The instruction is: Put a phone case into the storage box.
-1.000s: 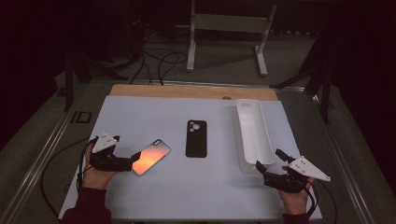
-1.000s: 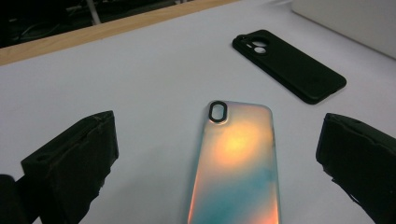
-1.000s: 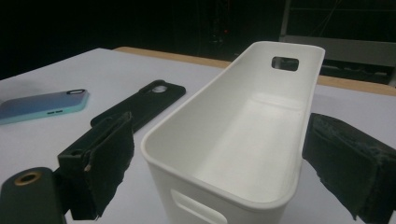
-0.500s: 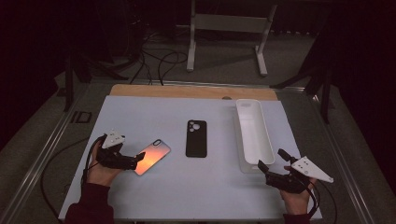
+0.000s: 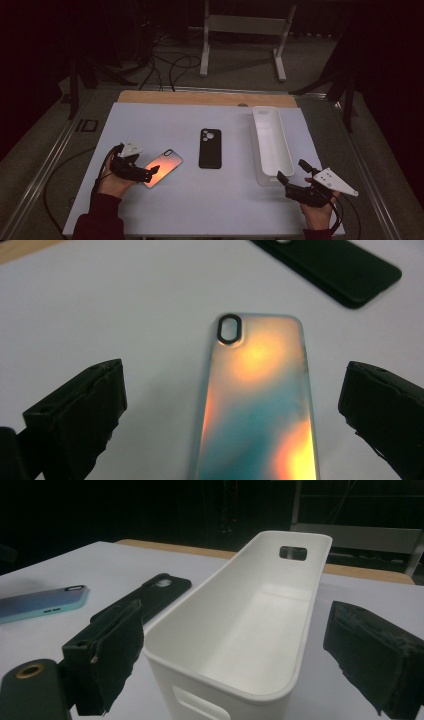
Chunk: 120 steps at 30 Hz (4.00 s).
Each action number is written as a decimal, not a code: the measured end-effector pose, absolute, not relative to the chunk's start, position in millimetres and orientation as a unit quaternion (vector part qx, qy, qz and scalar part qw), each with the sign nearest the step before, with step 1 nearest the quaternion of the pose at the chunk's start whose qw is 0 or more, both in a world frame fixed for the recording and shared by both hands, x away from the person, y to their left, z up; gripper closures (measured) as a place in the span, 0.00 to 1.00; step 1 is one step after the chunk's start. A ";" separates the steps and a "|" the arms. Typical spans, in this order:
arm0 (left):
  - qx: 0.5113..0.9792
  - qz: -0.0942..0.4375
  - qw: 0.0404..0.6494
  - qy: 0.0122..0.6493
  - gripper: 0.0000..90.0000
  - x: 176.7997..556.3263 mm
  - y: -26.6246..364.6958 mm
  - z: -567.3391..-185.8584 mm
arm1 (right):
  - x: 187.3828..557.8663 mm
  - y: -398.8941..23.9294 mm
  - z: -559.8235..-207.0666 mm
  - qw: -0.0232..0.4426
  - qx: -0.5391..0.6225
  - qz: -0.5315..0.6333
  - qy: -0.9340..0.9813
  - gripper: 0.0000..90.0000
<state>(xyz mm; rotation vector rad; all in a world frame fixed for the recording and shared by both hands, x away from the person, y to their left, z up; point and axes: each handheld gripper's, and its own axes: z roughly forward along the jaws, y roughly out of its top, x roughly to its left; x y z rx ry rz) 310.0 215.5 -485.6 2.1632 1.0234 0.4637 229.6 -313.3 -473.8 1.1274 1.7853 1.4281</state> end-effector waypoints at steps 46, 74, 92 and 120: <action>0.873 0.129 0.248 0.400 0.01 322.6 186.4 -517.8 | 228.6 -315.2 -473.0 0.299 0.425 0.532 0.668 0.10; 0.881 0.104 0.249 0.390 0.19 322.7 188.8 -520.9 | 228.6 -313.4 -473.2 0.303 0.424 0.529 0.670 0.12; 0.868 0.133 0.276 0.391 0.19 317.2 192.0 -503.9 | 230.7 -312.9 -474.2 0.296 0.425 0.528 0.673 0.12; 0.841 0.185 0.333 0.383 0.19 310.7 184.0 -475.1 | 235.0 -307.0 -468.9 0.278 0.421 0.522 0.688 0.11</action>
